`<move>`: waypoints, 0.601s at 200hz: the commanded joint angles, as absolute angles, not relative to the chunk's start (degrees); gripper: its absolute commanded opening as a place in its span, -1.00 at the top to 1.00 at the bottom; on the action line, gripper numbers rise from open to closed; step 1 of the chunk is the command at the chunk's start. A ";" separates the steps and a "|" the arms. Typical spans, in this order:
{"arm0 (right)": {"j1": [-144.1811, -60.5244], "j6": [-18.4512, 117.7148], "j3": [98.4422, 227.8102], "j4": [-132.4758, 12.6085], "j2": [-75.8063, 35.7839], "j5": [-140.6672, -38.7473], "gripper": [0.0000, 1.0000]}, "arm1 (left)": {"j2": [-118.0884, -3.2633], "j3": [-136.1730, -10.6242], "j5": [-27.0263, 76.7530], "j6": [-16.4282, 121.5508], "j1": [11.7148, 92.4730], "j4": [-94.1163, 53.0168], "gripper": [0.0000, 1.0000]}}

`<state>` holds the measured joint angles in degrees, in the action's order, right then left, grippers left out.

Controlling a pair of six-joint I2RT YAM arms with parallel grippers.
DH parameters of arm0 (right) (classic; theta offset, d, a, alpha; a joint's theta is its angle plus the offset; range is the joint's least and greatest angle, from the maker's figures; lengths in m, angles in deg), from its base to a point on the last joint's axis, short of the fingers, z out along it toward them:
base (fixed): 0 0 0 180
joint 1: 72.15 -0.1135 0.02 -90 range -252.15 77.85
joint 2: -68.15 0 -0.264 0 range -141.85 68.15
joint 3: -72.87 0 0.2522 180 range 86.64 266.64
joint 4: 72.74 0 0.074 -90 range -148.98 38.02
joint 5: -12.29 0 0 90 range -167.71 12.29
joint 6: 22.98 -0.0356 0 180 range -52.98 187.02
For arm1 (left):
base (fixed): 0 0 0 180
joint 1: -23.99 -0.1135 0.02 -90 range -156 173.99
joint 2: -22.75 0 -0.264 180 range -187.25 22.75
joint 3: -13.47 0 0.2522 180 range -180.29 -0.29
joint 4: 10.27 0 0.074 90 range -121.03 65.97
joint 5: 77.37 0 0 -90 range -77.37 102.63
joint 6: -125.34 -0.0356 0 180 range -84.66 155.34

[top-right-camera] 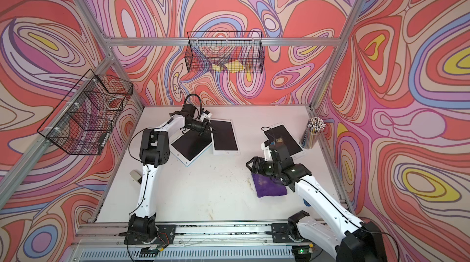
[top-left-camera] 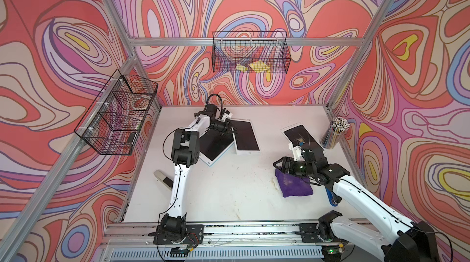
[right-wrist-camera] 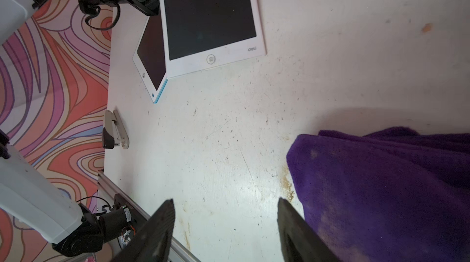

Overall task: Wipe the drawing tablet
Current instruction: Place the drawing tablet at the center of the board.

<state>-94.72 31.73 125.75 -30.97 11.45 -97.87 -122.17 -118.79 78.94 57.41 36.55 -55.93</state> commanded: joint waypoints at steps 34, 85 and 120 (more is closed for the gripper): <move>-94.56 30.02 126.71 -28.07 15.14 -92.87 -0.33 | -132.26 -125.32 79.00 87.81 41.10 -17.70 0.89; -94.56 30.28 127.43 -25.26 17.85 -90.82 -0.33 | -137.41 -132.19 76.41 86.23 41.65 -22.88 0.74; -94.50 29.93 125.95 -25.89 18.42 -90.85 -0.33 | -134.56 -132.20 72.55 75.92 41.64 -35.64 0.15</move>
